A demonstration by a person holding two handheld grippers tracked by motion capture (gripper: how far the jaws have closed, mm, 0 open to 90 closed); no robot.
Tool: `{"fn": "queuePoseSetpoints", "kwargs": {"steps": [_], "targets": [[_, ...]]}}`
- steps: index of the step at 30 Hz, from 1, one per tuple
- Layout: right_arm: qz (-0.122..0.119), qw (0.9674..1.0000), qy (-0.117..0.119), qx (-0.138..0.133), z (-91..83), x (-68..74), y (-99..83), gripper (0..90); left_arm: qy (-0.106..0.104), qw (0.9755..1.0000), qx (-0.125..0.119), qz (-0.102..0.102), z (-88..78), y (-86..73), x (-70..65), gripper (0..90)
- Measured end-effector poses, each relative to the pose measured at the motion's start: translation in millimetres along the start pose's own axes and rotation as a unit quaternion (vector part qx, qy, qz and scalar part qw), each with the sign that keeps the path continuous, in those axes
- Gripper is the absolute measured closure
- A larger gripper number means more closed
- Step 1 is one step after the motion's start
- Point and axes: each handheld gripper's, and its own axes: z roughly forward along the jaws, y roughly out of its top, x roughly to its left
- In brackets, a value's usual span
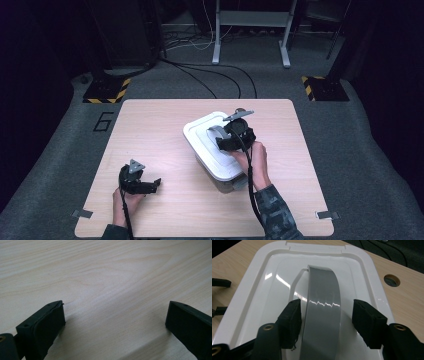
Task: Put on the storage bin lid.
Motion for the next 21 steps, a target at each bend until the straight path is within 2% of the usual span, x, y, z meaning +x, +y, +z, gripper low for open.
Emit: {"fn": "queuePoseSetpoints", "kwargs": {"steps": [10,21], "targets": [[0.003,1.0000,0.000,-0.003,-6.0,1.1,1.2,31.1,-0.001,1.0000,0.003,0.001,-0.4,0.2,0.2,2.1],[-0.003,0.9997,0.020,-0.011,-16.4,-0.9,-0.1,16.6,0.000,1.0000,0.000,0.000,0.1,0.1,0.0,2.1]]}}
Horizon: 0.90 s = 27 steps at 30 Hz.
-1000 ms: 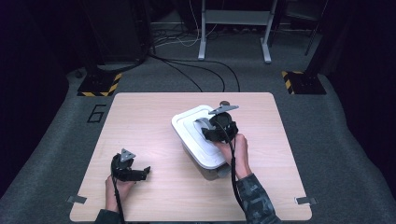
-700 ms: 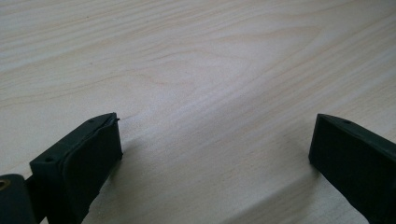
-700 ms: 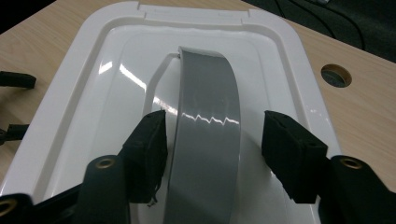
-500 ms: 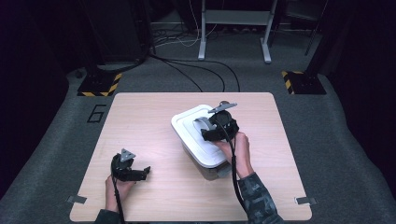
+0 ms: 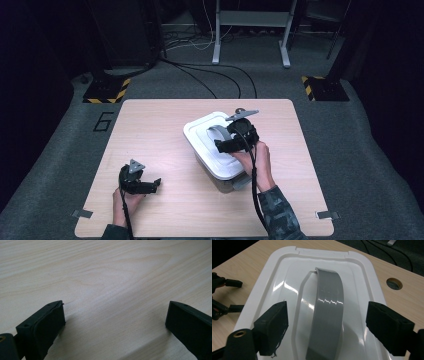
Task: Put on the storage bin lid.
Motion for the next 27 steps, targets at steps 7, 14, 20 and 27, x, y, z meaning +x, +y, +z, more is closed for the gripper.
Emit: {"fn": "queuePoseSetpoints", "kwargs": {"steps": [7,14,20,27], "targets": [[0.001,0.9999,0.015,-0.007,-12.1,-1.2,-4.5,8.4,0.000,1.0000,0.001,0.000,-0.1,-0.1,-0.1,2.1],[-0.012,0.9992,0.026,-0.027,-28.6,-9.1,-13.8,0.0,-0.001,1.0000,0.004,0.001,-0.5,0.3,0.2,2.1],[0.000,0.9992,0.011,-0.038,-41.3,-25.0,-30.4,0.0,-0.001,1.0000,0.004,0.001,-0.5,0.2,0.1,2.1],[0.026,0.9981,-0.018,-0.052,-60.1,-48.2,-53.8,0.0,0.000,1.0000,-0.003,-0.005,0.4,0.1,-0.8,2.2]]}}
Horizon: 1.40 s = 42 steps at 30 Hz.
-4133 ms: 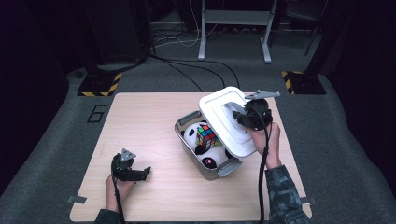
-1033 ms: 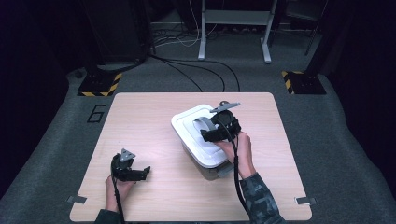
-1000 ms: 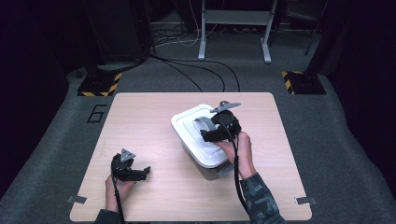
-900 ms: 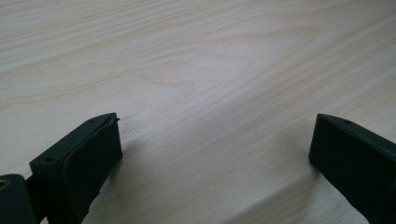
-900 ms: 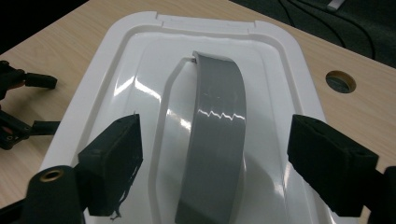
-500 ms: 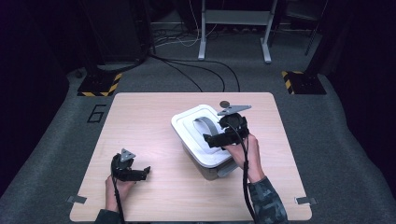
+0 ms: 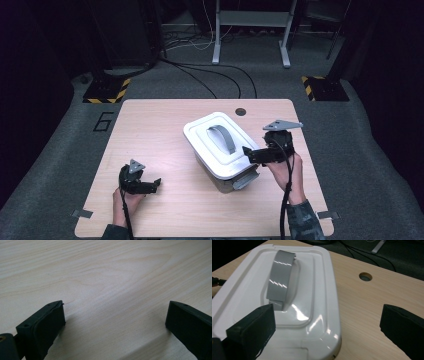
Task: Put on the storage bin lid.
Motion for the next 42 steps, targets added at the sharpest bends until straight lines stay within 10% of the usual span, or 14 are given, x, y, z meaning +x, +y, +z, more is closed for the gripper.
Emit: {"fn": "queuePoseSetpoints", "kwargs": {"steps": [17,32,42], "targets": [[0.040,0.9977,-0.055,-0.003,-23.9,-44.4,-63.8,0.0,0.000,1.0000,-0.001,-0.001,0.1,0.0,-0.2,2.2],[0.107,0.9893,-0.079,0.060,26.9,-70.4,-161.3,0.0,0.000,1.0000,-0.001,-0.001,0.2,0.0,-0.4,2.3],[0.109,0.9844,-0.117,0.074,48.1,-74.6,-189.0,0.0,0.000,1.0000,0.000,0.000,0.0,0.0,-0.1,2.3]]}}
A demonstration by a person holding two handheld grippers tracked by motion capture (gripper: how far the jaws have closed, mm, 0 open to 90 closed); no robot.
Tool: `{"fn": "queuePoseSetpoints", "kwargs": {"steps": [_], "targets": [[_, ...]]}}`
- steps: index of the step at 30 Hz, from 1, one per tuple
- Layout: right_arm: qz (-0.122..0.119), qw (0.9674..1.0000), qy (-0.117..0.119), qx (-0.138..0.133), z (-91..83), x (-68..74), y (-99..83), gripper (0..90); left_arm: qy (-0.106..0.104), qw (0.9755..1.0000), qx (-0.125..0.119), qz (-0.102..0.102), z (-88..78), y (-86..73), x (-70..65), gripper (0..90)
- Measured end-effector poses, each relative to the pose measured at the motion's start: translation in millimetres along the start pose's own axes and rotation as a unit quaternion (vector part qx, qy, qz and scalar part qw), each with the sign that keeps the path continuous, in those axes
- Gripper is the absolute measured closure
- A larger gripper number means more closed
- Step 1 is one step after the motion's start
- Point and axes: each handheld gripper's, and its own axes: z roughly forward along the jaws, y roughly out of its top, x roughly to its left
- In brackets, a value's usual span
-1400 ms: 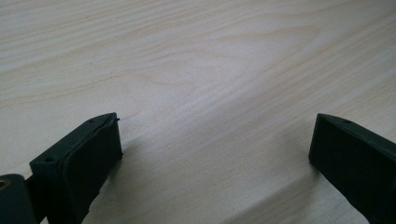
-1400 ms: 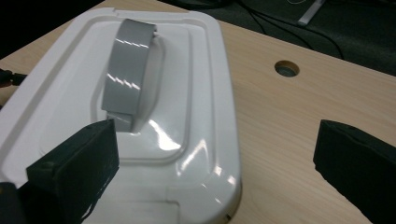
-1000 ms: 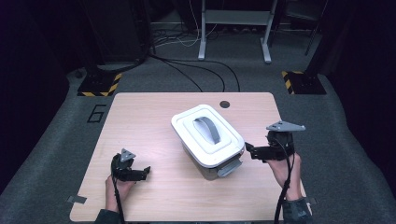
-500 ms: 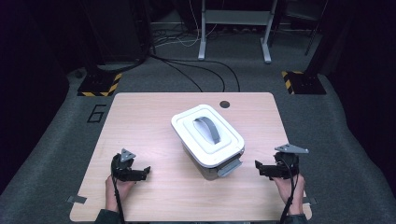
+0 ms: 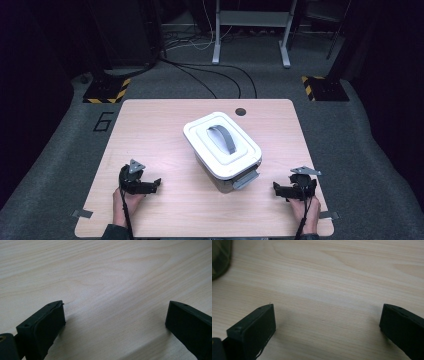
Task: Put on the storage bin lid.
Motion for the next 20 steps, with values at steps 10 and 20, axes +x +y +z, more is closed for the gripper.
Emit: {"fn": "queuePoseSetpoints", "kwargs": {"steps": [10,20], "targets": [[-0.005,0.9997,-0.019,-0.016,2.3,0.8,-3.8,0.0,0.000,1.0000,-0.001,-0.001,0.1,-0.1,-0.3,2.3],[-0.005,0.9997,-0.019,-0.016,2.3,0.8,-3.9,0.0,0.000,1.0000,0.000,0.001,-0.1,-0.1,0.0,2.4]]}}
